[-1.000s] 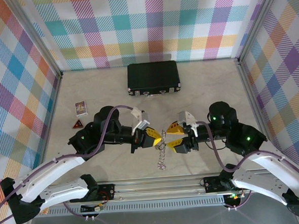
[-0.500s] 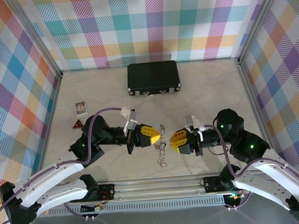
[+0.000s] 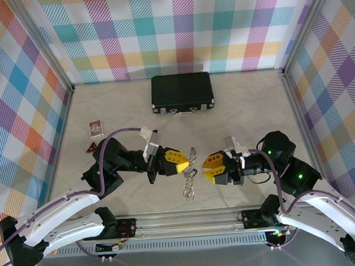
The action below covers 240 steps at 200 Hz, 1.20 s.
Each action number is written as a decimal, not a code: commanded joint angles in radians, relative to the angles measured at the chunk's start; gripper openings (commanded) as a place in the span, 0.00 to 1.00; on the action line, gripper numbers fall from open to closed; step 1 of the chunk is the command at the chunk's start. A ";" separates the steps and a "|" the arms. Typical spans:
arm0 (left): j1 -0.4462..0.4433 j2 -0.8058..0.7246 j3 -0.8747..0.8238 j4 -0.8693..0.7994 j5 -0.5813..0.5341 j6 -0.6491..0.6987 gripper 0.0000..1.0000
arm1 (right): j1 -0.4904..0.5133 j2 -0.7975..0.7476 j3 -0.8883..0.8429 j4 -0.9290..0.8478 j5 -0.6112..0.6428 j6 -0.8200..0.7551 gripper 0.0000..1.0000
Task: Put the keys on the keyring
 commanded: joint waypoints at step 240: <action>0.011 -0.236 -0.127 -0.340 -0.372 0.211 0.00 | -0.181 0.614 -0.025 -0.231 0.278 0.253 0.84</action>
